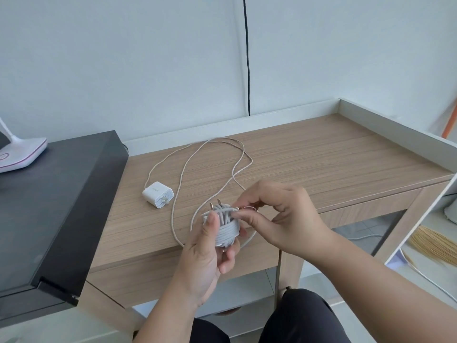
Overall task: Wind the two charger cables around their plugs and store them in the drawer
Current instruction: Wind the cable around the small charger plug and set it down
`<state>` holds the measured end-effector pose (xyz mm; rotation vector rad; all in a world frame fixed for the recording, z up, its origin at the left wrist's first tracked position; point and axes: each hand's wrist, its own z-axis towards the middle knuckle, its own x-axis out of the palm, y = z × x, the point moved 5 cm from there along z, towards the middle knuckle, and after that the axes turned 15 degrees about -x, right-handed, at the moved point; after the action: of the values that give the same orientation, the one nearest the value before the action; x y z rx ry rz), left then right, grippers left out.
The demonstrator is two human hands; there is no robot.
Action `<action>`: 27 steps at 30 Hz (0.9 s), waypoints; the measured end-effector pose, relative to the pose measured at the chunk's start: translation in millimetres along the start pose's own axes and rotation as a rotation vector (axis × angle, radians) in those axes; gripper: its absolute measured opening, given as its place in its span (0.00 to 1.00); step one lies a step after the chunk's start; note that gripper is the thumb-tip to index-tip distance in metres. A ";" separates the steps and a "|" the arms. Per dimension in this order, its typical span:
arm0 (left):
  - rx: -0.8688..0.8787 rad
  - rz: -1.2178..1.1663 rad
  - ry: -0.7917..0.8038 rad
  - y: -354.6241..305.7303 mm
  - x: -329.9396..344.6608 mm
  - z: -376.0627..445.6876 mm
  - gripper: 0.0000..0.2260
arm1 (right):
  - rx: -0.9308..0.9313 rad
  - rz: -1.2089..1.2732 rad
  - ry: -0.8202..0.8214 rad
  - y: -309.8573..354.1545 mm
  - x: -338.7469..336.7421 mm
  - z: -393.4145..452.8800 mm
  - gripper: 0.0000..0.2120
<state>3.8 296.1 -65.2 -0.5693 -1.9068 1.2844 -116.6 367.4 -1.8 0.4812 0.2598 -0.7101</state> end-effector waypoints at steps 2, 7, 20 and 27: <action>-0.017 -0.038 0.000 0.9 0.9 0.7 0.30 | 0.062 0.076 -0.018 -3.6 0.8 -2.6 0.03; -0.047 -0.095 0.021 1.2 5.0 -0.5 0.31 | 0.155 0.303 -0.055 -8.3 3.1 -5.5 0.02; -0.122 -0.167 0.110 0.1 12.8 -5.0 0.20 | 0.135 0.333 0.037 -14.3 -1.1 -9.5 0.04; -0.189 -0.229 0.084 -3.4 18.1 -5.8 0.17 | -0.002 0.112 0.089 -9.8 -6.8 -4.2 0.07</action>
<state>-2.7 311.0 -54.7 -0.4754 -1.9713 0.9292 -128.5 366.9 -6.0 0.5222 0.3150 -0.5801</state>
